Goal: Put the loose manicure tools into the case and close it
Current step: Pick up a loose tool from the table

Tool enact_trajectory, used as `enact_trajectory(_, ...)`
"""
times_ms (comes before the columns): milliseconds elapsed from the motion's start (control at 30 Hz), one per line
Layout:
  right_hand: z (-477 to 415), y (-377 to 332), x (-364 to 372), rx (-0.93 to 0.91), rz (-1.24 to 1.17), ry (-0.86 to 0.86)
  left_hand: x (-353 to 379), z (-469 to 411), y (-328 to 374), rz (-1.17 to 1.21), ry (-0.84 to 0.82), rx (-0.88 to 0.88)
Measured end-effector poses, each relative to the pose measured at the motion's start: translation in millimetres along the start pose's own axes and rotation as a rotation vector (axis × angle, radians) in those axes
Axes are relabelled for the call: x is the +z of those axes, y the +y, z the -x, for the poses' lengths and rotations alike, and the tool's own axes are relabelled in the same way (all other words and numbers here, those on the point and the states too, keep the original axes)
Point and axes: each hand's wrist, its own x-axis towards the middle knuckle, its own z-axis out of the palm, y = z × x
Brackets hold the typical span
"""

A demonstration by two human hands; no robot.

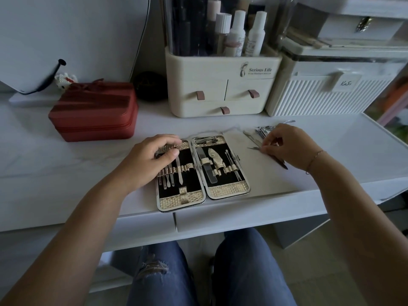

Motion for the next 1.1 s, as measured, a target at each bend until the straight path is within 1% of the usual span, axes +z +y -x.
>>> enact_trajectory(133, -3, -3, -1, -0.017, 0.013, -0.042, 0, 0, 2, -0.010, 0.004, -0.008)
enact_trajectory(267, -2, -4, 0, -0.004, 0.013, -0.028, 0, 1, 1, 0.000, 0.003, -0.025)
enact_trajectory(433, 1, -10, -3, -0.021, -0.029, -0.011, -1, 1, 4, 0.147, 0.079, -0.107)
enact_trajectory(500, 2, -15, -4, -0.043, -0.037, -0.001, -1, 1, 7, 0.167, 0.117, -0.119)
enact_trajectory(633, -3, -35, -6, -0.062, -0.117, 0.072, -3, 3, 6, 0.126, 0.180, -0.142)
enact_trajectory(700, -7, -54, -5, -0.082, -0.232, 0.082, -4, 3, 6, 0.105, 0.223, -0.166)
enact_trajectory(767, -10, -78, 0, -0.072, -0.520, -0.017, -4, 2, 7, 0.103, 0.267, -0.188)
enact_trajectory(833, -15, -103, 10, -0.043, -0.794, -0.192, -5, 2, 8, 0.117, 0.291, -0.204)
enact_trajectory(900, -23, -125, 23, -0.010, -0.925, -0.355, -5, 2, 9, 0.125, 0.298, -0.205)
enact_trajectory(967, -32, -143, 35, 0.009, -0.952, -0.445, -5, 2, 10, 0.124, 0.295, -0.199)
enact_trajectory(1100, -44, -160, 54, 0.058, -0.843, -0.470, -6, 3, 11, 0.098, 0.283, -0.187)
